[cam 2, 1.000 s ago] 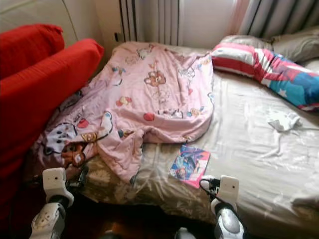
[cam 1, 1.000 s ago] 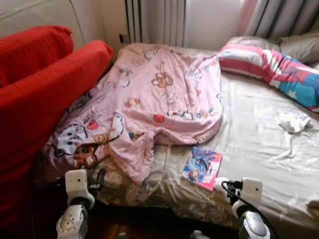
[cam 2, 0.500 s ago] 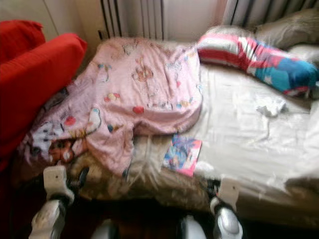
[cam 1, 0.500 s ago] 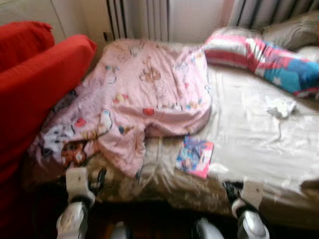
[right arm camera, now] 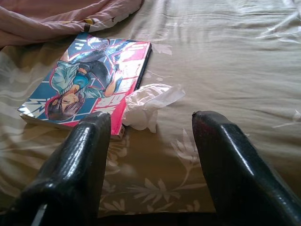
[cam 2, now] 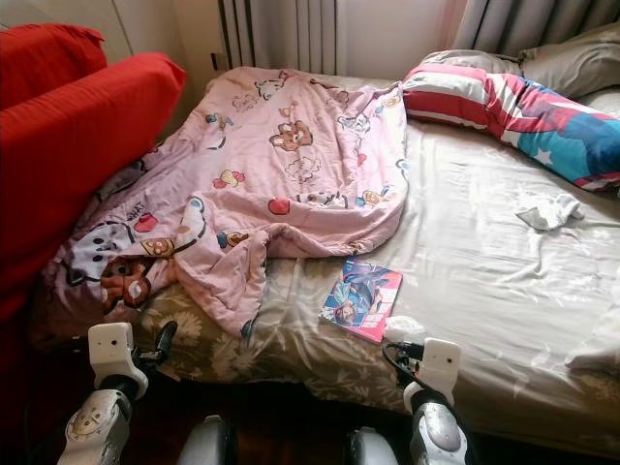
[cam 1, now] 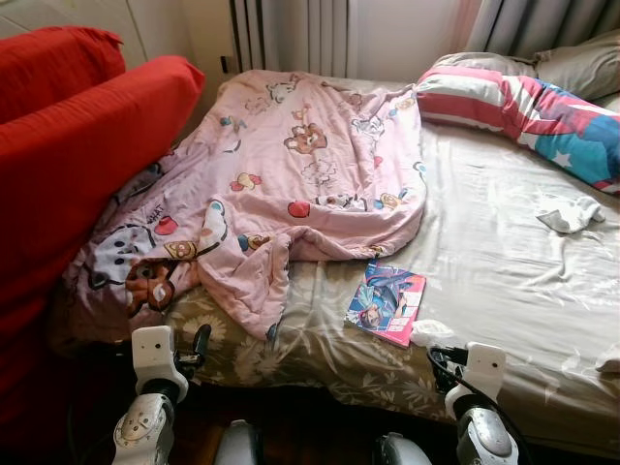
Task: Clean up the room
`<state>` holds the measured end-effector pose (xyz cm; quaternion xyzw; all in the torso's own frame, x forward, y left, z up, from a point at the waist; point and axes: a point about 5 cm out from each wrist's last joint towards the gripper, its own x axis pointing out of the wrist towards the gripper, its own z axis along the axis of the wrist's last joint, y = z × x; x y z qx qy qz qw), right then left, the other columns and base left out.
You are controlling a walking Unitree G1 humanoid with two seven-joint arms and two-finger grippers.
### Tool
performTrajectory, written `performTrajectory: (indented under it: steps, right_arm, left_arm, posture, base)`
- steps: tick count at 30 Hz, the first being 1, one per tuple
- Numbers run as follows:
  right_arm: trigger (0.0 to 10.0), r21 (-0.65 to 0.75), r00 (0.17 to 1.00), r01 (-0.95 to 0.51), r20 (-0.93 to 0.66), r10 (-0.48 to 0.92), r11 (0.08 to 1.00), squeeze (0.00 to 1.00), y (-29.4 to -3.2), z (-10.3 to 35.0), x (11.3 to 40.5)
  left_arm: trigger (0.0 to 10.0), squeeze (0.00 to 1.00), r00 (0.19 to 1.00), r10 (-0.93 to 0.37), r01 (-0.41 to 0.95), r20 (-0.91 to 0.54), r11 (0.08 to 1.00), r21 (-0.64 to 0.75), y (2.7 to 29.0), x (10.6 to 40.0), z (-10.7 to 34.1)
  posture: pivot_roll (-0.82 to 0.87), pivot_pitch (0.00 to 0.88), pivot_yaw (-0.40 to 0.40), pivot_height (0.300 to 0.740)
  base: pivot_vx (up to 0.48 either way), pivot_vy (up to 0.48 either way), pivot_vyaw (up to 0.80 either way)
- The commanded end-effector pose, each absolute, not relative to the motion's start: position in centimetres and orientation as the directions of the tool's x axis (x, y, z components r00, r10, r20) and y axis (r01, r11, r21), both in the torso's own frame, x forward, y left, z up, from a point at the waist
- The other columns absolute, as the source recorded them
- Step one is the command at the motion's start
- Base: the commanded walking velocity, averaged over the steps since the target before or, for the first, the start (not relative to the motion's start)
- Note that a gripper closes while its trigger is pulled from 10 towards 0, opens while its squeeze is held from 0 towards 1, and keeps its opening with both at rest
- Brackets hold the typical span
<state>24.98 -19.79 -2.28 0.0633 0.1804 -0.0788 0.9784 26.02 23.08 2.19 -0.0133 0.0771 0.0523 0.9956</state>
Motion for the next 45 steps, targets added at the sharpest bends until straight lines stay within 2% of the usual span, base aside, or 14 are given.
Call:
performTrajectory:
  steps: [1,23,36,39,45]
  right_arm:
    - [10.0,0.101,0.922,0.17,-0.367,-0.123,0.98,0.0,-19.61,-2.38,24.89]
    - [10.0,0.112,0.92,0.167,-0.374,-0.114,0.98,0.0,-19.21,-2.62,24.63]
    - [10.0,0.146,0.896,0.24,-0.413,-0.161,0.96,0.0,-19.66,-3.06,24.3]
    - [10.0,0.143,0.896,0.242,-0.413,-0.164,0.96,0.0,-19.77,-3.05,24.3]
    - [10.0,0.146,0.9,0.235,-0.406,-0.159,0.961,0.0,-19.77,-2.95,24.38]
  left_arm:
    - [10.0,0.0,0.981,0.104,-0.108,-0.161,0.994,-0.018,23.35,25.79,2.15]
    - [10.0,0.0,0.982,0.076,-0.079,-0.173,0.997,-0.011,23.32,25.98,2.33]
    - [10.0,0.0,0.98,0.083,-0.086,-0.182,0.996,-0.01,23.5,25.53,2.12]
    - [10.0,0.0,0.979,0.082,-0.085,-0.185,0.996,-0.009,23.49,25.48,2.11]
    - [10.0,0.0,0.979,0.074,-0.076,-0.191,0.997,-0.004,23.35,25.49,2.12]
  posture:
    - [0.0,0.074,0.023,0.633]
    - [0.0,0.113,0.046,0.633]
    - [0.01,0.128,0.043,0.633]
    - [0.01,0.132,0.044,0.633]
    - [0.01,0.147,0.05,0.633]
  base:
    - [0.24,0.0,0.0]
    - [0.305,0.0,0.0]
    - [0.332,0.0,0.0]
    - [0.324,0.0,-0.69]
    - [0.085,0.0,0.0]
